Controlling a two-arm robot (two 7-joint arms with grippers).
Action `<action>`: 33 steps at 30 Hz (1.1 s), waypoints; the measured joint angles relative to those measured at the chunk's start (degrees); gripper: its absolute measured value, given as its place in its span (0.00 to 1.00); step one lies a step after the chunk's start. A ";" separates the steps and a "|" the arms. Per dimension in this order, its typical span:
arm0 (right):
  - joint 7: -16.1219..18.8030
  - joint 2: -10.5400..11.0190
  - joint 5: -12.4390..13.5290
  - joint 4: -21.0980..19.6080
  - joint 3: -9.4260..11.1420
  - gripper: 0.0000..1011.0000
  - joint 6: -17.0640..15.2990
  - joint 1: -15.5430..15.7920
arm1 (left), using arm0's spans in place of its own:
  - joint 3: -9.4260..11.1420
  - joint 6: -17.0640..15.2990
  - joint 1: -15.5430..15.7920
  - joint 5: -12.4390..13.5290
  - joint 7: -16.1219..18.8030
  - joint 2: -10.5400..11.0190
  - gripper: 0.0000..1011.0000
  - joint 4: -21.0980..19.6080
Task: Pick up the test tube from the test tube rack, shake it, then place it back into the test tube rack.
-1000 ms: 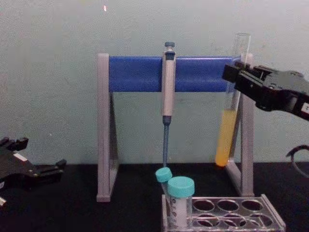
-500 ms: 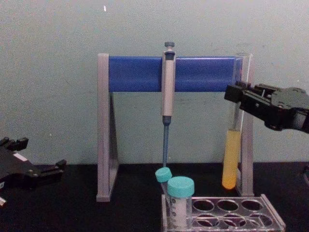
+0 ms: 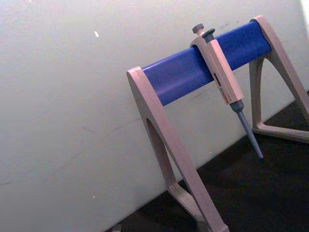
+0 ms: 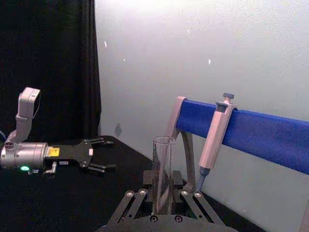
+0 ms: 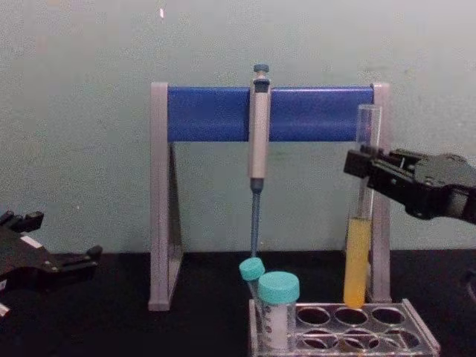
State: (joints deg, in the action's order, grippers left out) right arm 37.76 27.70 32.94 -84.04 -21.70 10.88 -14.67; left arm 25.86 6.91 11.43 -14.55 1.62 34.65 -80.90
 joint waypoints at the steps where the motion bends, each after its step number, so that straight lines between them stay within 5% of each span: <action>1: -0.10 -0.01 -0.11 0.23 -0.12 0.23 -0.01 -0.09 | 0.00 0.00 0.00 0.00 0.00 0.00 0.99 0.00; 33: -0.25 -1.64 -1.40 5.64 -1.73 0.23 -0.43 -2.38 | 0.00 0.00 0.00 0.00 0.00 0.00 0.99 0.00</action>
State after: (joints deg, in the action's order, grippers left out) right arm 37.51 26.05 31.54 -78.40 -23.43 10.46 -17.05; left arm 25.86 6.91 11.43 -14.55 1.62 34.65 -80.90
